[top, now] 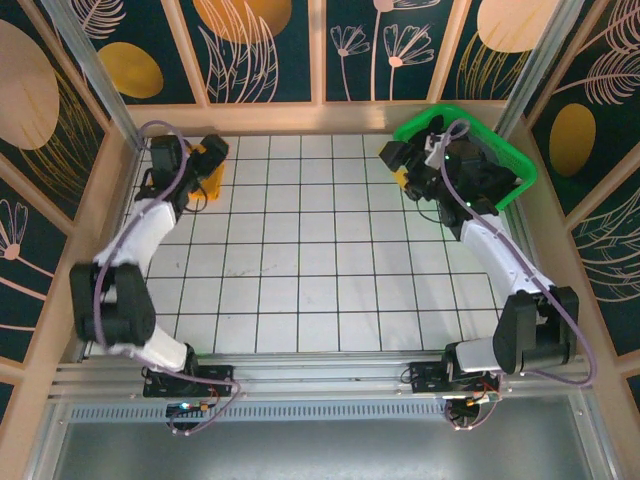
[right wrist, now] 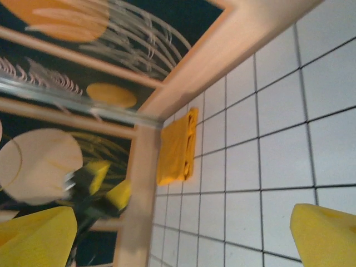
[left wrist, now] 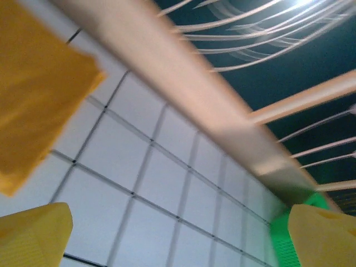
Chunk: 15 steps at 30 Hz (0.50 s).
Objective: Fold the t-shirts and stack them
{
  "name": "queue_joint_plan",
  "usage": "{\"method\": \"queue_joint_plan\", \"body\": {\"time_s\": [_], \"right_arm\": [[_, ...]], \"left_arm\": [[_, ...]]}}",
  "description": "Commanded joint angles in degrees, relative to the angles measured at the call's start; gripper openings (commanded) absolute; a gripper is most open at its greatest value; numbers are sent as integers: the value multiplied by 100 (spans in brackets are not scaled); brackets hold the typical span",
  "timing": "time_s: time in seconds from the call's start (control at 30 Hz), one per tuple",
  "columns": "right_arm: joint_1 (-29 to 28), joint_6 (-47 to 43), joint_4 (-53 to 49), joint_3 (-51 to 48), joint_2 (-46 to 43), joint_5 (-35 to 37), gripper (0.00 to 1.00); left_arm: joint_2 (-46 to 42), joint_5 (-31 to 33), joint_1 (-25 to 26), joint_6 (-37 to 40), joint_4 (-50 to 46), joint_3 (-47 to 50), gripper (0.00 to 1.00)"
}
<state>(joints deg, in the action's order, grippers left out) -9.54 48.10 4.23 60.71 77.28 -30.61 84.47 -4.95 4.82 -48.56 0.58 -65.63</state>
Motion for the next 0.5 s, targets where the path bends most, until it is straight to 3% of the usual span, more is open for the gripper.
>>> {"method": "queue_joint_plan", "body": {"time_s": [0.0, 0.07, 0.1, 0.17, 0.2, 0.3, 0.37, 0.47], "right_arm": [[94, -847, -942, 761, -551, 1753, 99], [59, -1269, -1596, 932, -639, 2883, 99], [48, -1454, -1674, 824, -715, 3295, 99], [53, -2234, -1107, 11, -1019, 3933, 99], [38, -2522, -837, -422, -1172, 4370, 99], [54, -3642, 275, -2182, -1569, 5528, 99], [235, -3999, 868, -2955, -1711, 5375, 99], [292, -4241, 2116, -3817, -1624, 5488, 99]], "left_arm": [[-1083, 3109, 655, -341, -319, 575, 99], [-1604, 4840, 1123, 80, -576, 1167, 99], [-1811, 5157, 1180, 584, -468, 1497, 99], [-2303, 5137, 1187, 2528, 380, 2494, 99], [-2493, 5131, 1181, 2974, 680, 2932, 99], [-3238, 4645, 1169, 3527, 1994, 4530, 99], [-3654, 4173, 1160, 3803, 3221, 5550, 99], [-3466, 4227, 976, 3720, 4216, 6038, 99]]}}
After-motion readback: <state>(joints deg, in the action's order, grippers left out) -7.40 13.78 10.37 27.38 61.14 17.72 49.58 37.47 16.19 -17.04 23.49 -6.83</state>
